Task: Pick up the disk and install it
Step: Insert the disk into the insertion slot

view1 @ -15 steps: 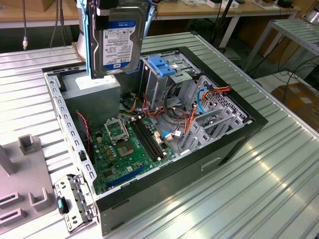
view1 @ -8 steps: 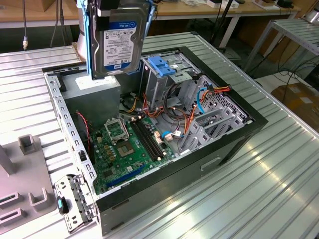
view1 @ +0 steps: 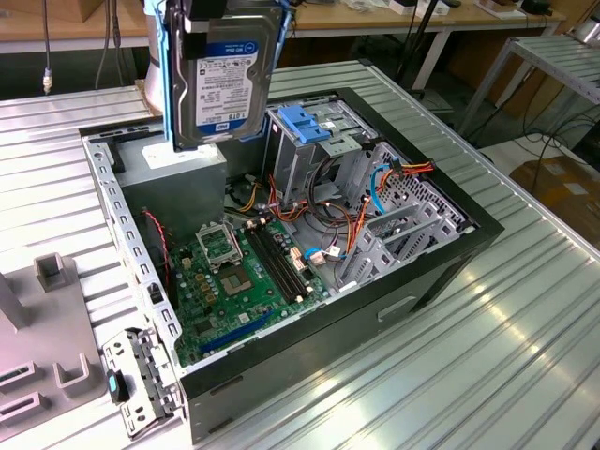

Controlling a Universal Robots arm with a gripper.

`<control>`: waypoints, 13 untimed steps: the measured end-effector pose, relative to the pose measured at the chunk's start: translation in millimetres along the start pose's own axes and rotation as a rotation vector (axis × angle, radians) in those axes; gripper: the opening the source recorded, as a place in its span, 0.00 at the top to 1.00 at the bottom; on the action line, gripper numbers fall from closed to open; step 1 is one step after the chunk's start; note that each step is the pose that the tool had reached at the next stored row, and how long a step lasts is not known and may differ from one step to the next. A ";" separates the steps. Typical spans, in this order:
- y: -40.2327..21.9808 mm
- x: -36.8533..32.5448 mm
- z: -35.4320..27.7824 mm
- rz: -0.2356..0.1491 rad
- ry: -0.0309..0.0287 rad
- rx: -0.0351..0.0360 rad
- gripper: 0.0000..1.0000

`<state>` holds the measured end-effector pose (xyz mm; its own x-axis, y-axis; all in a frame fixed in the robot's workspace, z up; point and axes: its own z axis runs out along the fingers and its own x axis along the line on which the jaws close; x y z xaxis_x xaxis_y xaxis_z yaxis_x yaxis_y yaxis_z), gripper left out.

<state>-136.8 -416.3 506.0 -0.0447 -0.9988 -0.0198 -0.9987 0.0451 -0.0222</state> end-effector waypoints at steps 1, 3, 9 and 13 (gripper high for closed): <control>0.0 0.3 0.0 0.000 0.0000 0.0000 0.63; -0.1 0.8 0.0 0.000 0.0000 0.0000 0.63; -0.4 2.8 -0.1 0.000 0.0000 0.0000 0.63; -0.7 4.2 -0.1 0.000 0.0000 0.0000 0.63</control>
<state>-136.3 -420.6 506.0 -0.0447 -0.9988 -0.0197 -0.9987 0.0451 -0.0222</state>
